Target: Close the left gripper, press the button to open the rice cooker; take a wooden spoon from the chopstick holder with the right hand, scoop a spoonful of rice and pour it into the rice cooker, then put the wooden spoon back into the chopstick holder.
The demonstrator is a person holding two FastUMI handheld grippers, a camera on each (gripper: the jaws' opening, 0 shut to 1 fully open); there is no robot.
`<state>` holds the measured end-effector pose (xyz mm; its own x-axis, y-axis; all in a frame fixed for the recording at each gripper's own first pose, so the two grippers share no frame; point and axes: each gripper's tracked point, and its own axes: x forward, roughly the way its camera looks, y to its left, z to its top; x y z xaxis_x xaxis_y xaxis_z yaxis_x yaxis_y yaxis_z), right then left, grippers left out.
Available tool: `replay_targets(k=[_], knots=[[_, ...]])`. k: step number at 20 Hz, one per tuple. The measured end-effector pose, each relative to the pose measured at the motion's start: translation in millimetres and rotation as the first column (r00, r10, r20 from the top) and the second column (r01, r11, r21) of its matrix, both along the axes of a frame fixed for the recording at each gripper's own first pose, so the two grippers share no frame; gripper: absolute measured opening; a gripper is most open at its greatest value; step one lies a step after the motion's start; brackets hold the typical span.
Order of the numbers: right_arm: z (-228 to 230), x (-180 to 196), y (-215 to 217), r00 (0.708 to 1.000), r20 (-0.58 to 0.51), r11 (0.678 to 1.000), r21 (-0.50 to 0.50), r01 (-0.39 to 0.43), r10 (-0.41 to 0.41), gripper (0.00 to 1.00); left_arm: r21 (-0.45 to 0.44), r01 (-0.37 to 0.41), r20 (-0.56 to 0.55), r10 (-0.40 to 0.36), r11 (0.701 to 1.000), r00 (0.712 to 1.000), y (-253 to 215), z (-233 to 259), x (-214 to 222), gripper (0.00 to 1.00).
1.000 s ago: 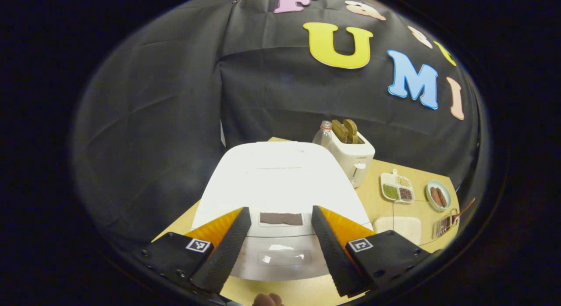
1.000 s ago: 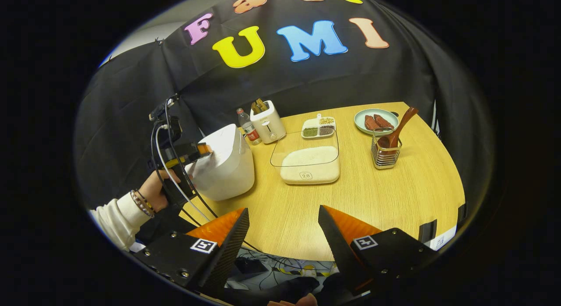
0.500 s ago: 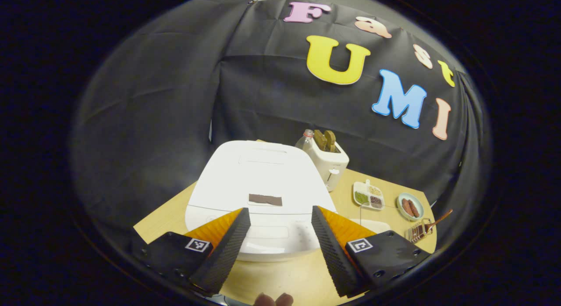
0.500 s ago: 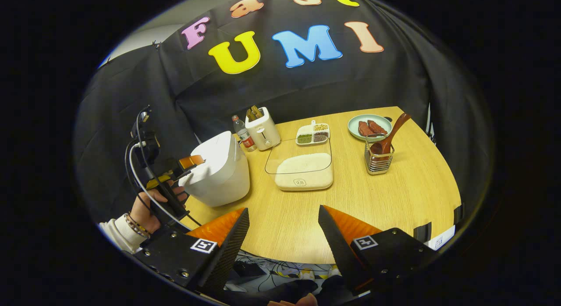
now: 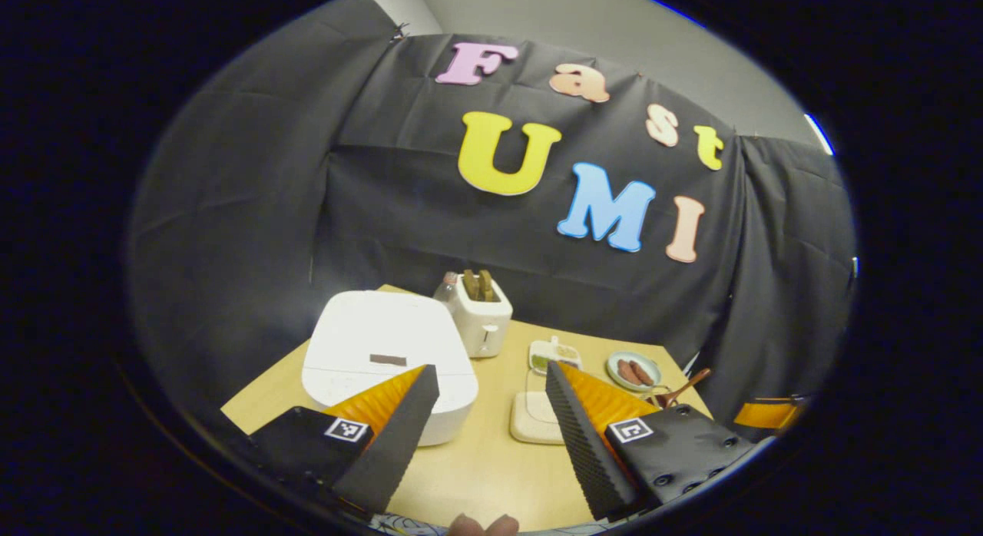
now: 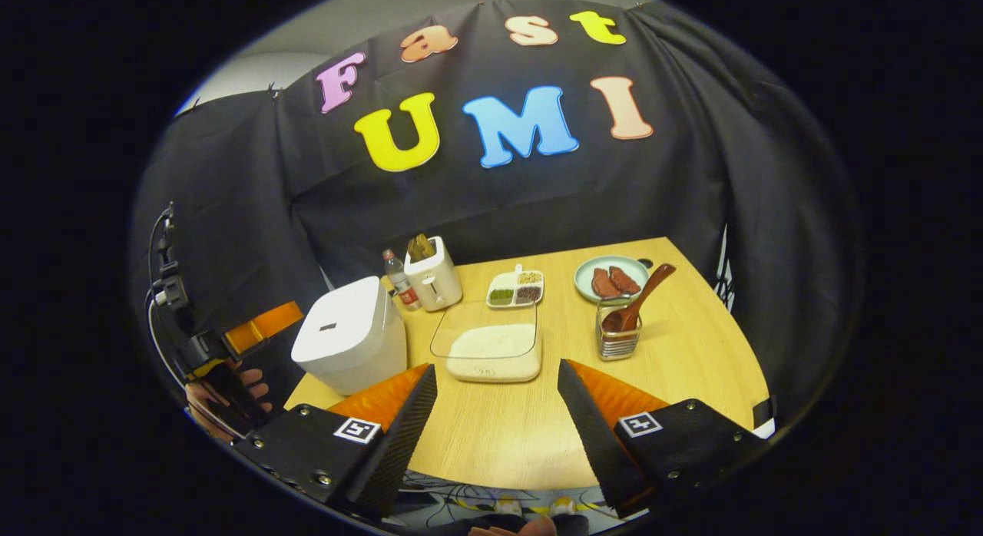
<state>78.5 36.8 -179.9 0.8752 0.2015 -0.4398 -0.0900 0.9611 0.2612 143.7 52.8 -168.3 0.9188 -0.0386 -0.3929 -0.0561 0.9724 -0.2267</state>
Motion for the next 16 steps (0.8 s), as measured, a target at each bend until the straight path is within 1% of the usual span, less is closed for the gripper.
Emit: replay_targets(k=[2,3,4,5,6,8,9,10,11,13,14,15,16], knots=[[30,8,-18,0.996,0.086,0.999,-0.025,0.024,-0.021,0.97,0.002,0.027,0.070,-0.027,1.000,0.997,-22,35,-13,1.00],[46,11,-30,0.990,0.136,0.998,-0.053,0.036,-0.028,0.97,0.004,0.039,0.101,-0.039,0.999,0.994,-34,52,-18,0.94],[62,11,-40,0.983,0.184,0.996,-0.083,0.043,-0.027,0.97,0.009,0.043,0.124,-0.043,0.999,0.991,-45,65,-25,1.00],[78,11,-51,0.974,0.227,0.992,-0.117,0.054,-0.026,0.97,0.015,0.040,0.135,-0.042,0.999,0.990,-54,75,-31,0.97],[93,10,-64,0.961,0.275,0.986,-0.154,0.071,-0.026,0.97,0.011,0.037,0.138,-0.038,0.999,0.990,-64,82,-39,0.97],[130,5,-94,0.927,0.371,0.964,-0.229,0.136,-0.043,0.97,0.003,0.028,0.147,-0.028,1.000,0.989,-83,102,-53,0.94],[145,1,-106,0.909,0.413,0.953,-0.254,0.165,-0.047,0.96,0.005,0.026,0.159,-0.026,1.000,0.987,-93,113,-59,0.97],[151,-1,-110,0.894,0.444,0.946,-0.265,0.186,-0.051,0.96,0.013,0.023,0.170,-0.025,1.000,0.985,-104,122,-65,0.94],[155,-3,-112,0.888,0.457,0.947,-0.257,0.190,-0.054,0.96,0.032,0.014,0.182,-0.020,0.999,0.983,-111,130,-69,0.94],[153,-9,-105,0.886,0.460,0.968,-0.192,0.163,-0.058,0.96,0.095,-0.025,0.217,0.004,0.995,0.976,-113,142,-72,0.93],[151,-13,-108,0.890,0.450,0.972,-0.170,0.162,-0.070,0.96,0.103,-0.037,0.219,0.014,0.994,0.976,-117,142,-73,0.96],[146,-18,-112,0.895,0.439,0.973,-0.162,0.164,-0.078,0.96,0.094,-0.033,0.220,0.011,0.995,0.975,-125,141,-74,0.93],[145,-22,-118,0.896,0.436,0.972,-0.159,0.171,-0.087,0.96,0.092,-0.031,0.227,0.010,0.995,0.974,-132,144,-74,0.93]])
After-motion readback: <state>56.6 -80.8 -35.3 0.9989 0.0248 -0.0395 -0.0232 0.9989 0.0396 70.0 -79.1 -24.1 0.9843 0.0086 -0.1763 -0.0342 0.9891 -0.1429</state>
